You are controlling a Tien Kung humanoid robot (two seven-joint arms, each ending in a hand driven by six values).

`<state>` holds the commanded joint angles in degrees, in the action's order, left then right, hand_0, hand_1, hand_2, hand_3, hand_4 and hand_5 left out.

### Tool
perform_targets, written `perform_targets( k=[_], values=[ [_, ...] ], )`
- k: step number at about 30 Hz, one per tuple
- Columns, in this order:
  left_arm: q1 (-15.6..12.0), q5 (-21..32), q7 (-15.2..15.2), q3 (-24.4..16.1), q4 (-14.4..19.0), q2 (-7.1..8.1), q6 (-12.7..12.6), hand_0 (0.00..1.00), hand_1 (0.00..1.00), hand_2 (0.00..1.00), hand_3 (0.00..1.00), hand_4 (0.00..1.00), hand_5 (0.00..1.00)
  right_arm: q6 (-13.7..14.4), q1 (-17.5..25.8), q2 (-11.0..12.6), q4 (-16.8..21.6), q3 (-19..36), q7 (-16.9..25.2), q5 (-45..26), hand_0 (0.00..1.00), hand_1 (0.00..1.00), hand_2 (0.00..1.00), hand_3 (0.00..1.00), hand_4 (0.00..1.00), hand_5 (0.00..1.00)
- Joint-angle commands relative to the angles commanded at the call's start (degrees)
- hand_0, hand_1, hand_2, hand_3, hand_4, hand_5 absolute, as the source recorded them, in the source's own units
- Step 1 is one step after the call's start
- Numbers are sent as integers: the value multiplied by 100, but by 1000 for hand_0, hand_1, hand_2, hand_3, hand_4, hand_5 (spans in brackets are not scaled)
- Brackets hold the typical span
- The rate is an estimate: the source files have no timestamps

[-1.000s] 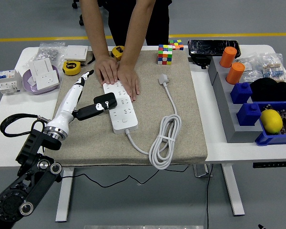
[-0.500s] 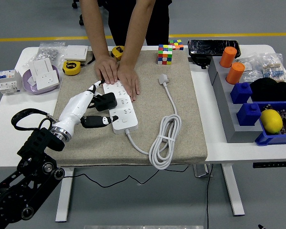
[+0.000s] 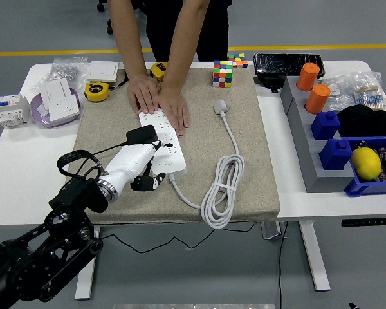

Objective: Pick up the plug,place it near the board,insert it into the board,press the button

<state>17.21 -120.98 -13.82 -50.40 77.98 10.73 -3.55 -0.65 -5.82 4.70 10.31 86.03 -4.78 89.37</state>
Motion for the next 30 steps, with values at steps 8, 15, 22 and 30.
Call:
perform_targets(
  k=[8, 15, 22, 30],
  values=[
    [-13, 124, -65, 131, -221, -45, 194, 125, 23, 143, 853, 670, 2, 0, 1, 0, 0, -3, -1, -6, 834, 750, 753, 785, 998, 937],
    [26, 204, 42, 83, -268, -34, 118, 127, 21, 143, 868, 675, 2, 5, -11, -4, 0, 0, 0, -21, 835, 751, 753, 785, 998, 936],
    [23, 193, 44, 47, -251, -24, 153, 128, 21, 143, 861, 678, 2, 4, -7, -6, 0, 18, -4, -15, 835, 750, 752, 783, 998, 936],
    [-10, 238, 48, 47, -300, 9, 195, 129, 21, 143, 854, 679, 2, 7, -8, -11, 0, 8, 4, -40, 834, 749, 750, 783, 998, 936]
  ],
)
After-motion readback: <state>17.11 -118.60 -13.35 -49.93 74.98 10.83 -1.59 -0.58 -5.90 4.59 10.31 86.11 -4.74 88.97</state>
